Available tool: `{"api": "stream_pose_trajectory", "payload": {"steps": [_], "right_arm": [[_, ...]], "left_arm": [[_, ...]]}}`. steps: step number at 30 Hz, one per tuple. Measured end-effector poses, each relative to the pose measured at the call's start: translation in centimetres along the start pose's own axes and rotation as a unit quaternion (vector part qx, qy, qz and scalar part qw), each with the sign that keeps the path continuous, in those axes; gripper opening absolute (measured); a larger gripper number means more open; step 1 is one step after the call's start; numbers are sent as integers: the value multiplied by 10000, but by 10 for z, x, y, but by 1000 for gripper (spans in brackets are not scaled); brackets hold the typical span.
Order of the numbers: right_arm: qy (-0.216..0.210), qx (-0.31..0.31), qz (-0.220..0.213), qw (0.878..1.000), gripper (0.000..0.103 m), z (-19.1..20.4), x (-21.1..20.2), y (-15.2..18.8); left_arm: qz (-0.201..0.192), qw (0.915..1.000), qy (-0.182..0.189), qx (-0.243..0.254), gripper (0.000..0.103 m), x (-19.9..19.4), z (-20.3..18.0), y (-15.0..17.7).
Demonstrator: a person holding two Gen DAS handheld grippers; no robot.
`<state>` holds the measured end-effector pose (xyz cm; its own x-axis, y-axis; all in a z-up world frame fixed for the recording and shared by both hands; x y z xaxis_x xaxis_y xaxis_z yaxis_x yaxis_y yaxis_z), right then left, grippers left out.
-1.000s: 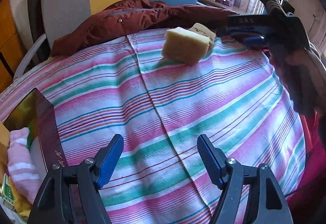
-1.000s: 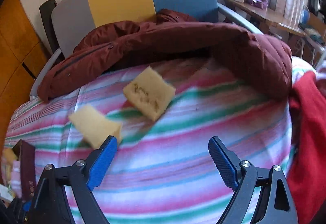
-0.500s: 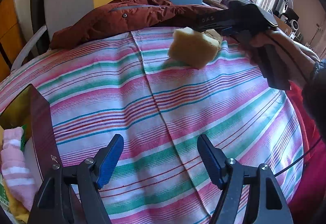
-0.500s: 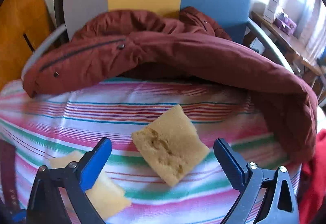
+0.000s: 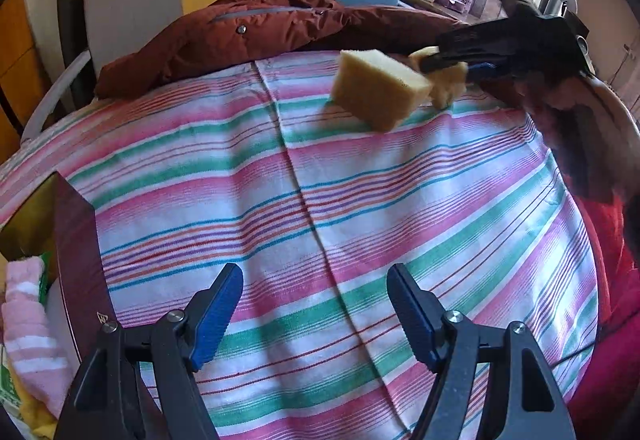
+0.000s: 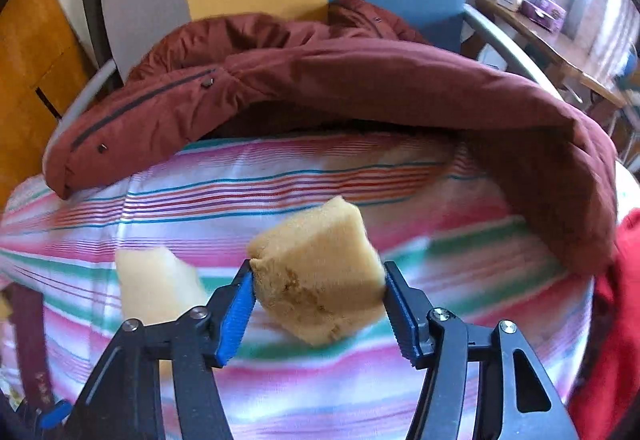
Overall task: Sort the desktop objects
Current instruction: 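Grasp a tan sponge with the right gripper, then grasp the last tan sponge with the left gripper while the right gripper holds its sponge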
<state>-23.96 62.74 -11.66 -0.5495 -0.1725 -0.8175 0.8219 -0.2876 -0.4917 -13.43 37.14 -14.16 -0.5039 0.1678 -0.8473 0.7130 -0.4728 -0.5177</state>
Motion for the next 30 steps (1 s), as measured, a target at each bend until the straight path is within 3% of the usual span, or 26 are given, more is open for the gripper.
{"api": "stream_pose_trajectory", "payload": {"steps": [10,18,30], "right_arm": [[-258,463,-247,9983,60,-16,-66,59],[-444,806,-139,9957,60,-27,-65,113],[-460,704,-67,9964,60,-29,-59,118]], "left_arm": [[-158,9995,14,257,75,-13,-23,-8],[-276,9984,-53,489,75,-24,-41,-11],[-383,9972,-67,640,75,-30,-70,-27]]}}
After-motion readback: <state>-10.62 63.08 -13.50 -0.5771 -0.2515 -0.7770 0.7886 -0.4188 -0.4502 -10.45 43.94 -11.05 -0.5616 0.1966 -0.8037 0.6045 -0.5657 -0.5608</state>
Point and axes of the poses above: each gripper's, at about its wrist camera, not at the fingertips, and x roughly the way its jaws point, z to its left, y to its underside, the point moved 10 cm from there along x, roughly the way its jaws point, and after that the axes turned 13 degrees about -y, right-handed, at the moved point
